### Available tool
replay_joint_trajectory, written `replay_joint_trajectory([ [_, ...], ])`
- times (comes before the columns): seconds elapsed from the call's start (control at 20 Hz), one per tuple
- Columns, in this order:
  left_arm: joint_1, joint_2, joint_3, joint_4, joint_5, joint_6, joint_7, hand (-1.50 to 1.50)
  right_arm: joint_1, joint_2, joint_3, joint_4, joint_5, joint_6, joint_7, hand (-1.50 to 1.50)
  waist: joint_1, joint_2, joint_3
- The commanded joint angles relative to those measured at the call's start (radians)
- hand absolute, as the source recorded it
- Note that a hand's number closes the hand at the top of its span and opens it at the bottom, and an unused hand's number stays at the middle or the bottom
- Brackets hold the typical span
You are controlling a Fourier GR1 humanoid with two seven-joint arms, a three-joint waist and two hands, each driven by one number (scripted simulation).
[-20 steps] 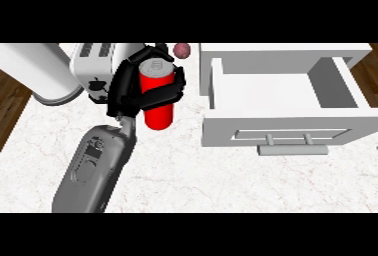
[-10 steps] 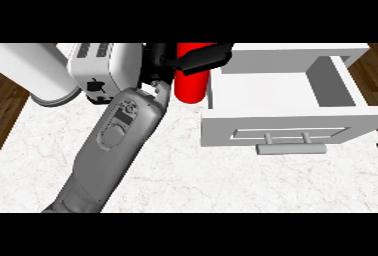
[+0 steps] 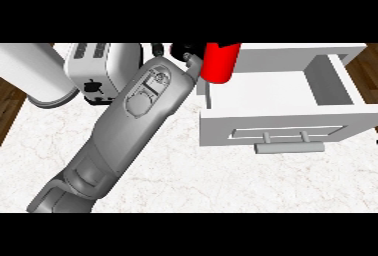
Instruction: Pick up the can, place it into the drawer and close the drawer
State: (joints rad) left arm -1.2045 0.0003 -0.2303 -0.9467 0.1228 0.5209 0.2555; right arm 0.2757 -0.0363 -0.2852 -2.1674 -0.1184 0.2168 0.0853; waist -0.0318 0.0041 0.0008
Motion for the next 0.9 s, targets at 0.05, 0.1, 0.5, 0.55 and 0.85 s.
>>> replay_joint_trajectory([
  [0.05,-0.158,0.000,-0.017,0.153,0.074,0.046,0.012,1.50,0.008,-0.012,-0.008,0.010,-0.026,0.026,0.013,-1.50,-0.010,0.001,0.000],
  [0.1,-0.080,0.000,-0.021,0.149,0.076,0.001,-0.060,1.50,0.001,0.002,-0.015,-0.005,-0.014,0.009,-0.010,-1.50,0.001,0.000,0.000],
  [0.5,-0.238,0.000,-0.083,0.355,0.193,0.028,-0.119,1.50,-0.035,0.015,0.047,-0.020,0.023,-0.017,0.045,-1.50,-0.025,0.007,0.001],
  [0.55,-0.269,0.000,-0.078,0.407,0.189,0.023,-0.127,1.50,-0.078,-0.006,0.020,0.009,0.018,-0.027,0.048,-1.50,-0.032,0.011,0.001],
  [0.85,-0.322,0.000,-0.133,0.463,0.282,0.043,-0.122,1.50,-0.135,0.004,0.045,0.052,0.043,-0.046,0.049,-1.50,-0.041,0.015,0.002],
])
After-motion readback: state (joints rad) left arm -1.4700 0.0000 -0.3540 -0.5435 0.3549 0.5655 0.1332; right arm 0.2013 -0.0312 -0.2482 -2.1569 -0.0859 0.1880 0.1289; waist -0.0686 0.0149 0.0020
